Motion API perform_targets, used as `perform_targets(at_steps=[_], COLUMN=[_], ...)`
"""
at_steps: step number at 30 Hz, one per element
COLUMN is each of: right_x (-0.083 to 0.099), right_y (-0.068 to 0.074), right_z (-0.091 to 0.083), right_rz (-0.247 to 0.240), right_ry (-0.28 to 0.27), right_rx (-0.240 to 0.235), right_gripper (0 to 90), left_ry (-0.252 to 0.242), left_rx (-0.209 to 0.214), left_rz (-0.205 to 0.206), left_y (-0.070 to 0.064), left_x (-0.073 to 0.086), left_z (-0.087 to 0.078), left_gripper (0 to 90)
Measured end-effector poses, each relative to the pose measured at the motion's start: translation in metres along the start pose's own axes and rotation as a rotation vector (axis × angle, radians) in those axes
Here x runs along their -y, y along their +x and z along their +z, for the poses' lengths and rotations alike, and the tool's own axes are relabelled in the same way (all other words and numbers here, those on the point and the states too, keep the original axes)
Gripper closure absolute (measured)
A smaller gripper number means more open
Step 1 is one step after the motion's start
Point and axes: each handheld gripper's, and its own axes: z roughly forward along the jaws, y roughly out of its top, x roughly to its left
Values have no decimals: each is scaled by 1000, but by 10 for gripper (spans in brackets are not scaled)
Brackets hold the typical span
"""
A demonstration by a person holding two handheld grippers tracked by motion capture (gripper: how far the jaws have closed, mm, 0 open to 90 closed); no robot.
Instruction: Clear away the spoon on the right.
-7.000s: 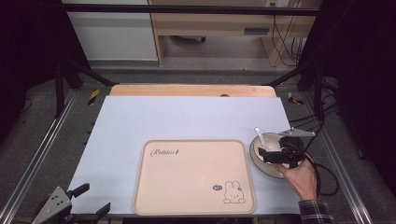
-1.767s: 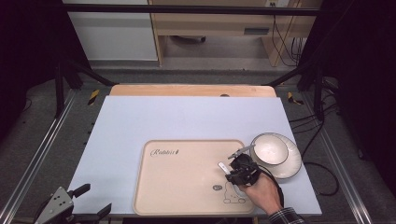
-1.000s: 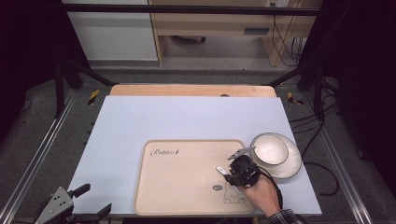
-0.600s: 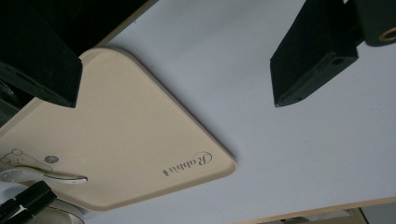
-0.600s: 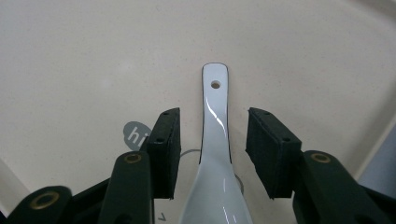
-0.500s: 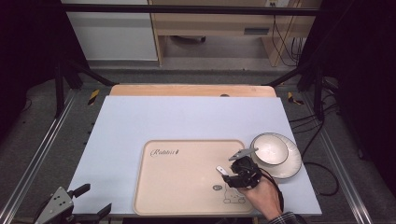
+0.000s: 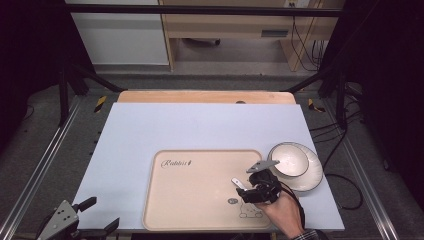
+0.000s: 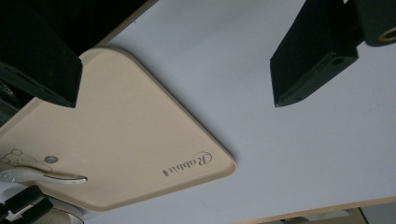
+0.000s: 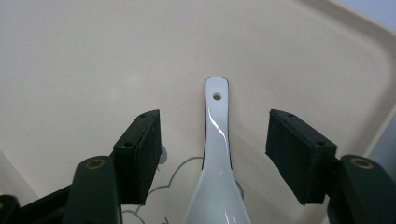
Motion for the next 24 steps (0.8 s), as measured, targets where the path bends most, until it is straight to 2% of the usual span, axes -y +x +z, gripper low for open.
perform_targets(at_steps=[4, 11, 17, 21, 24], right_x=[1, 3, 3, 4, 5], right_y=[2, 7, 11, 13, 13], right_z=[-2, -5, 2, 8, 13], right_rz=[16, -16, -31, -47, -47], right_ry=[-22, -43, -17, -5, 10], right_rx=[-5, -19, -24, -31, -35], right_gripper=[347, 609, 808, 897, 900], left_ry=[0, 0, 0, 1, 0], left_rx=[0, 0, -1, 0, 0], left_rz=[-1, 1, 1, 1, 1], left_y=[0, 0, 0, 0, 0], left_x=[0, 0, 0, 0, 0], left_z=[0, 0, 0, 0, 0], left_gripper=[19, 19, 19, 19, 19])
